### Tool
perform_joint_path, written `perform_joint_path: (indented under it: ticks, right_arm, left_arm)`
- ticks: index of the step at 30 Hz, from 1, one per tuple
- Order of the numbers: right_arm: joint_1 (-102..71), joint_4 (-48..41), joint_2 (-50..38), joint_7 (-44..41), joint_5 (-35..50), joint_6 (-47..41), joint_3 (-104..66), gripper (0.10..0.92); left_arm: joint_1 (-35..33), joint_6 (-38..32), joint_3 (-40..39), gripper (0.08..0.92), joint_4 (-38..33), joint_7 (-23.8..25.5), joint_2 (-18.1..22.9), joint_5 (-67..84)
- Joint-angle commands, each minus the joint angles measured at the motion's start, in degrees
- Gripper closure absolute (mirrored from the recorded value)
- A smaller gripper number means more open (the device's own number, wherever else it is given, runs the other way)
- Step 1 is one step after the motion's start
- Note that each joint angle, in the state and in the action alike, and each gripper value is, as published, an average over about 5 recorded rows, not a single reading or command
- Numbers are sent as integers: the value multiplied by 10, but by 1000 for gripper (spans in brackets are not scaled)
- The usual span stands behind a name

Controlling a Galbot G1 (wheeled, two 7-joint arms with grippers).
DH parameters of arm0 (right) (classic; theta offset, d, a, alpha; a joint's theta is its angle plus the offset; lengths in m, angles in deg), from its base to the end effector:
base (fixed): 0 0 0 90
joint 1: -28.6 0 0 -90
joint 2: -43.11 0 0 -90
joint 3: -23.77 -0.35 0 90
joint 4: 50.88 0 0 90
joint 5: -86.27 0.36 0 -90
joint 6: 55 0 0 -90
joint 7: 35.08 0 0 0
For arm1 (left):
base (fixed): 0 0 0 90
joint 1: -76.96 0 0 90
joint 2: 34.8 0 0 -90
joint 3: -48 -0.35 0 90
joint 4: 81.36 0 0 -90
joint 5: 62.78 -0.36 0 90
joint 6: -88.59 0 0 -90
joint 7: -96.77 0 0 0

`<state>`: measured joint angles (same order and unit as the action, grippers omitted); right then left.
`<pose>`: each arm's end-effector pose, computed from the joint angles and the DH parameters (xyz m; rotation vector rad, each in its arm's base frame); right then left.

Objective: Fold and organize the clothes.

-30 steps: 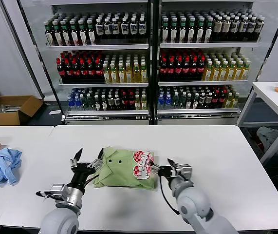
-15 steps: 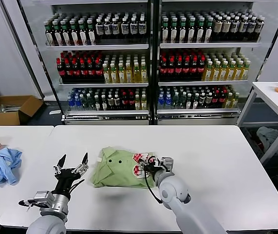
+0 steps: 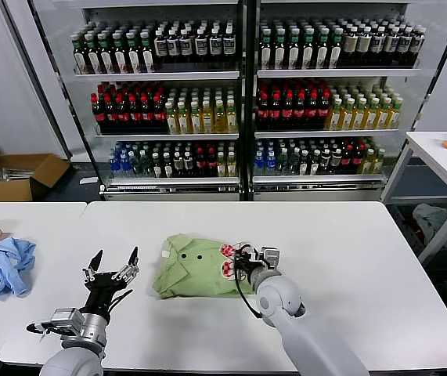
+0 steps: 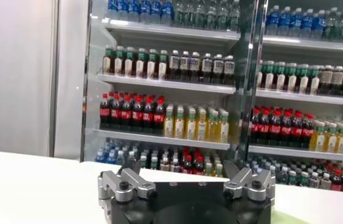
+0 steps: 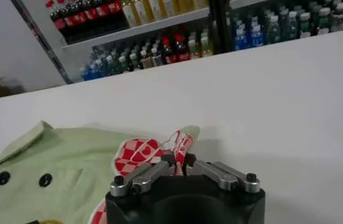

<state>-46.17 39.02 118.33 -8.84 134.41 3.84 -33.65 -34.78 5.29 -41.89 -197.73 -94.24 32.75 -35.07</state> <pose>0.3947 0.0980 -0.2951 0.3110 -2.4966 -0.2461 0.2346 0.0732 -0.2824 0.0200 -3.0502 0.1611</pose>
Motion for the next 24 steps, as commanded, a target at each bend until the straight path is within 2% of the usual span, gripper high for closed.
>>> perform_joint_path:
  ticks: [1, 7, 13, 19, 24]
  right_arm:
    - [10, -9, -27, -13, -16, 1, -28, 876]
    - [21, -1, -65, -59, -62, -9, -50, 888]
    - [15, 16, -94, -135, -165, 18, -52, 882]
    - [-67, 85, -117, -140, -291, 172, -75, 745]
    - [-183, 170, -136, -122, -320, 250, -136, 598]
  left_arm:
    - [4, -1, -2, 177, 8, 0, -2, -1]
    - [10, 1, -9, 177, 12, 0, -3, -7]
    - [13, 1, -18, 177, 15, 0, 2, -21]
    - [12, -2, -25, 177, 13, 1, 8, -46]
    - [4, -3, -24, 177, 5, 3, 12, -71]
